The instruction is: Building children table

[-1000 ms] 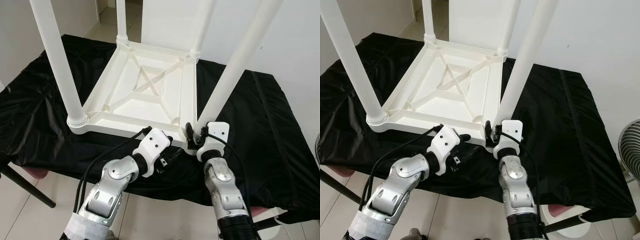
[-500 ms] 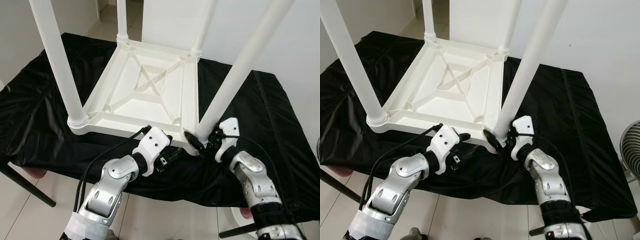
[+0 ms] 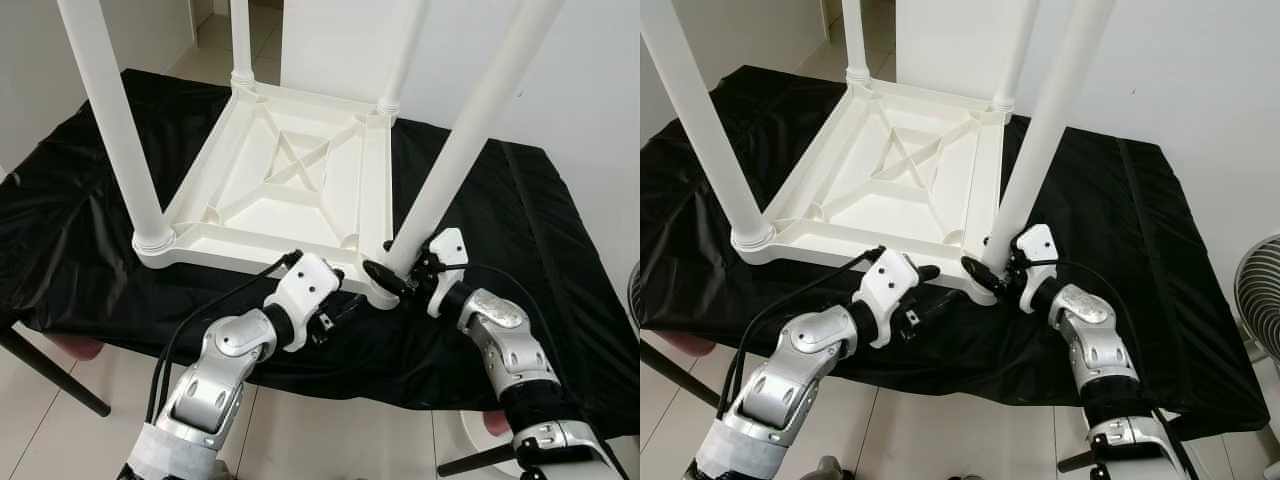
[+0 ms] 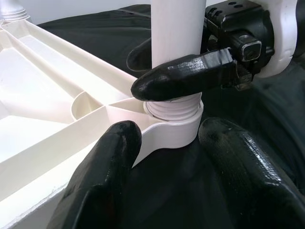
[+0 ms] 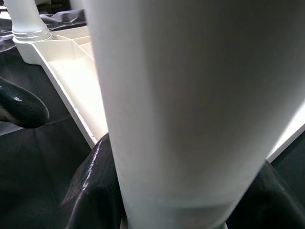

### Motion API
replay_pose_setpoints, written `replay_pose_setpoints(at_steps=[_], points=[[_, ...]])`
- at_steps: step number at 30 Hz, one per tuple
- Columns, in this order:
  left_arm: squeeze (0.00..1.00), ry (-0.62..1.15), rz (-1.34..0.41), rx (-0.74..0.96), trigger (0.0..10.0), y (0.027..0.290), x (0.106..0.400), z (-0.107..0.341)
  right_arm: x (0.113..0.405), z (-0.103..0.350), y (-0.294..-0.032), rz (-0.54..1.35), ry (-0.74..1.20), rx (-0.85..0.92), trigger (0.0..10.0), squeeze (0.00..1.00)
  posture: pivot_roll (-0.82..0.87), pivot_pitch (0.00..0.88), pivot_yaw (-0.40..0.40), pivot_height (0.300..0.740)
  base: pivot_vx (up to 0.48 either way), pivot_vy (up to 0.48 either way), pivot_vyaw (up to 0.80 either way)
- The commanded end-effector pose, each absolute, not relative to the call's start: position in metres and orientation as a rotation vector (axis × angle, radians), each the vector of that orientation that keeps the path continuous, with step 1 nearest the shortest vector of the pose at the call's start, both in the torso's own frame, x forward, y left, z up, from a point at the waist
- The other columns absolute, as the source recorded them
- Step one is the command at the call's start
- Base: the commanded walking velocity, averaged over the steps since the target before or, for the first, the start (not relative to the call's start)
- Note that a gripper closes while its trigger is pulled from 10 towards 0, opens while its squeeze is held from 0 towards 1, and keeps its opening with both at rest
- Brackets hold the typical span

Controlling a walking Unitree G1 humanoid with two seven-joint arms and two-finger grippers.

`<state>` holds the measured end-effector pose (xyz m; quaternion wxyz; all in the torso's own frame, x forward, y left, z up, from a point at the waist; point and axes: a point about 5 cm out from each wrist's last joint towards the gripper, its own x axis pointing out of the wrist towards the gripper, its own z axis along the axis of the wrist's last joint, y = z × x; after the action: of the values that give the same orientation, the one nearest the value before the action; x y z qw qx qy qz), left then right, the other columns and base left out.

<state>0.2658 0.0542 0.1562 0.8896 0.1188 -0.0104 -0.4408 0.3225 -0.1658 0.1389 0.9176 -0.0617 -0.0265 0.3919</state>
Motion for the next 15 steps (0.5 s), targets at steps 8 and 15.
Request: replay_pose_setpoints(at_steps=[8, 15], points=[[0.00, -0.014, -0.878, 0.249, 10.0, 0.052, 0.266, 0.154, 0.317, 0.123, -0.168, 0.730, -0.004, -0.145, 0.1, 0.00, 0.14, 0.046, -0.089, 0.740, 0.000, 0.000, 0.00], [0.00, -0.011, -0.895, 0.249, 10.0, 0.051, 0.264, 0.153, 0.321, 0.108, -0.165, 0.470, 0.049, -0.163, 10.0, 0.00, 0.13, 0.050, -0.083, 0.740, 0.000, 0.000, 0.00]])
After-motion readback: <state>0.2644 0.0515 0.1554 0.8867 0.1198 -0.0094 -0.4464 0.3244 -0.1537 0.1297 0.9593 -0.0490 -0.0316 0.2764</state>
